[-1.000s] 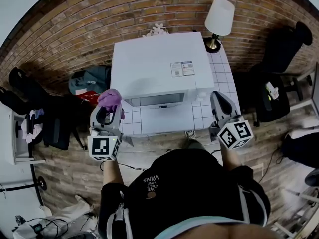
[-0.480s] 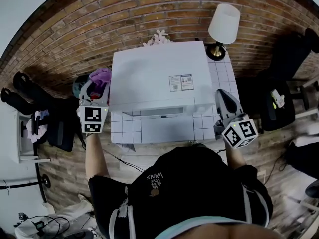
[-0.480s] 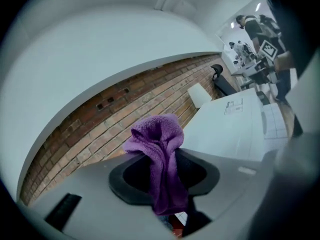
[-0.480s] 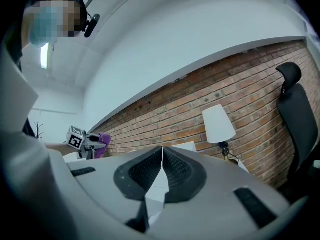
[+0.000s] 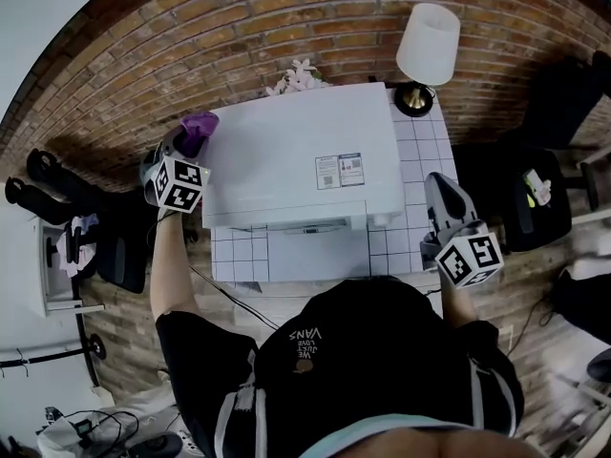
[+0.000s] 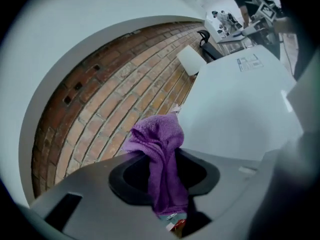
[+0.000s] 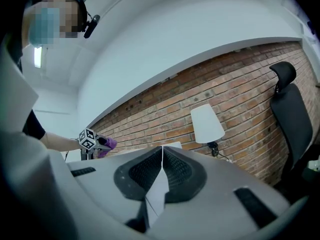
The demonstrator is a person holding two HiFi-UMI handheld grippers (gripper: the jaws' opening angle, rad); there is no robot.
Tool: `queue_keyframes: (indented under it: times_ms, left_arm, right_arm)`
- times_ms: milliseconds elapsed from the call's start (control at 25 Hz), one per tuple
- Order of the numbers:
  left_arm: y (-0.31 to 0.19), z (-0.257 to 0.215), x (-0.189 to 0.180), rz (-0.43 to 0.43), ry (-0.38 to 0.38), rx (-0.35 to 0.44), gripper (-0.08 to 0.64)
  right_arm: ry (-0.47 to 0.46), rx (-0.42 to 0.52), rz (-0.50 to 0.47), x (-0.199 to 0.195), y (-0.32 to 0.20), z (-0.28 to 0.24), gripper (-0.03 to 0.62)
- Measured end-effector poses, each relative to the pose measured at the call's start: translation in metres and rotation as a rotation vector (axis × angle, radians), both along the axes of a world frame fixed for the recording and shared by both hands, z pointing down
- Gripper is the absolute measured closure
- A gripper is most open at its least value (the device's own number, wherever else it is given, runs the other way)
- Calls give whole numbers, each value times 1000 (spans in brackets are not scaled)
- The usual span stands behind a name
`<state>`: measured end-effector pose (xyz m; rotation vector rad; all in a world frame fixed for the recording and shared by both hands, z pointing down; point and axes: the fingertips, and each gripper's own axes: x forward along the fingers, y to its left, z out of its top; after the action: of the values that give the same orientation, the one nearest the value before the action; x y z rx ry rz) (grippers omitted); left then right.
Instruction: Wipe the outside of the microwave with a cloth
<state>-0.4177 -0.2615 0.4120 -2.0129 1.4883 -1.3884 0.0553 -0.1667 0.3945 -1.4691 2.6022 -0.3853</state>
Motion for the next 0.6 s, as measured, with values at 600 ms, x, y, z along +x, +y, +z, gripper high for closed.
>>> queue_keyframes:
  times_ms: [600]
  left_arm:
    - [-46,33,33,106,-328,-280,419]
  right_arm:
    - [-10,-17,14,19,-14,5,588]
